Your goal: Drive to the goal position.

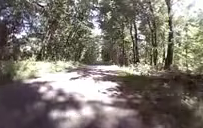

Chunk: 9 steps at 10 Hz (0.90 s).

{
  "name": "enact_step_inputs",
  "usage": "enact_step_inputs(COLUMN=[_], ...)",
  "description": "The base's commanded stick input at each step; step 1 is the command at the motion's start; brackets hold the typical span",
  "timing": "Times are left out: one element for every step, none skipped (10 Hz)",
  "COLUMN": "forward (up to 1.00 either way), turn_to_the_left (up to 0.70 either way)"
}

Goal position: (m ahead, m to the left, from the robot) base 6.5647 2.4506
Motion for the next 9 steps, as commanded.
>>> enact_step_inputs(forward=[0.45,0.45,0.45,0.45,0.45,0.45,0.45,0.45,0.45], turn_to_the_left=[0.00,0.00,0.00,0.00,0.00,0.00,0.00,0.00,0.00])
